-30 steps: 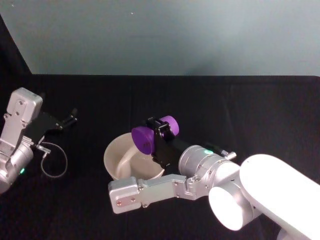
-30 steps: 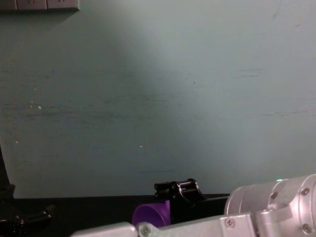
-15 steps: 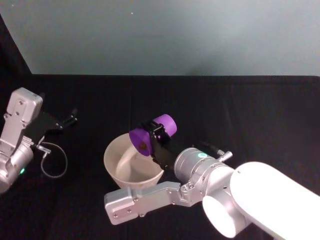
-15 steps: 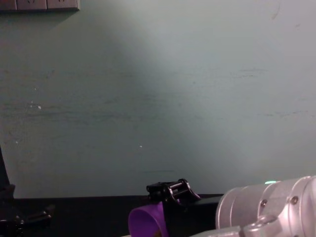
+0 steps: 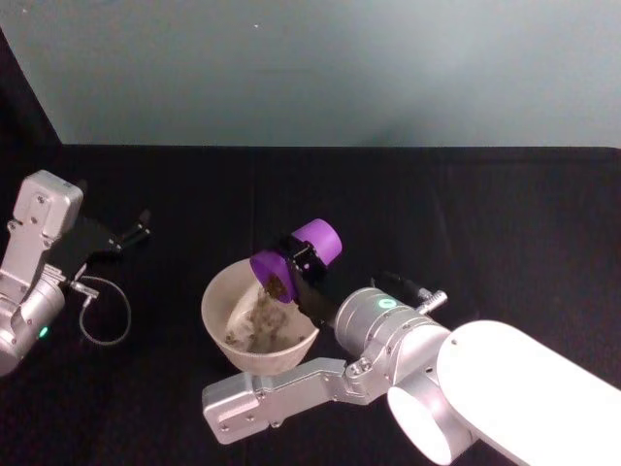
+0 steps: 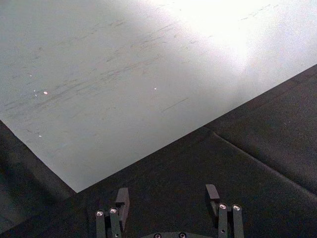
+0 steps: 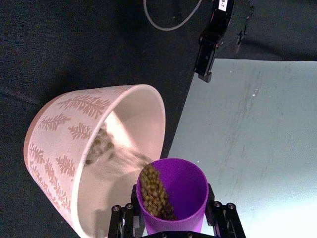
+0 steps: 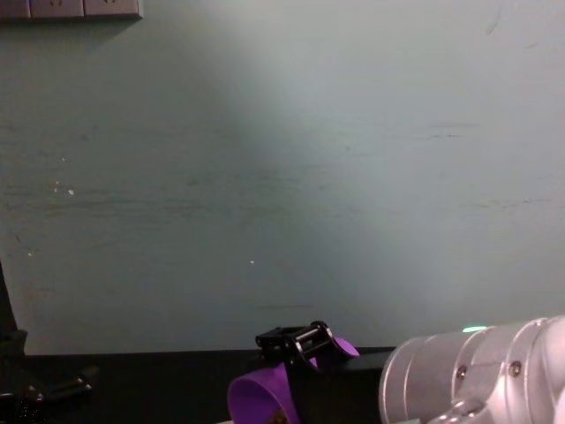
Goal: Pick up the cup and pour the mung beans from the cup into the bowl.
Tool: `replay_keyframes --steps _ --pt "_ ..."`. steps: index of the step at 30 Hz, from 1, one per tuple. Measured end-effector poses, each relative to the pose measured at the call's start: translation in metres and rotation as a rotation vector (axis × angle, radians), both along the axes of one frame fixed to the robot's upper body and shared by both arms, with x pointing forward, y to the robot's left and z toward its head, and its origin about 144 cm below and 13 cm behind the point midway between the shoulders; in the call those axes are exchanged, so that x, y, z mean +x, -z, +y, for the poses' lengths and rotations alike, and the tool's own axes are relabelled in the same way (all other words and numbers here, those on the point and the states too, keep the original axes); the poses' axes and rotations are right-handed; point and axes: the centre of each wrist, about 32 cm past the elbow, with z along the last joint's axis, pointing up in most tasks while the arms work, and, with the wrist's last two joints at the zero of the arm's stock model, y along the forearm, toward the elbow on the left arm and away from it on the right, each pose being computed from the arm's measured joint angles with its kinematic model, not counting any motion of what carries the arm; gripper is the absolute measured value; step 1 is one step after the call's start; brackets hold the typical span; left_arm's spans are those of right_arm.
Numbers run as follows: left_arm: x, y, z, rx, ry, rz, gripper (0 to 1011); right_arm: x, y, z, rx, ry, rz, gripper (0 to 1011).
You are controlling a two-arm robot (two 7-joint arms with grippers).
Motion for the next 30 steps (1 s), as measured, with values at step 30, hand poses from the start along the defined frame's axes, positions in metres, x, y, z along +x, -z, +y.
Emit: replay_keyframes --steps 30 --pt "0.0 0.0 0.0 0.0 0.0 0.0 1000 -0.0031 0.0032 0.0045 -0.099 -0.025 -0.071 723"
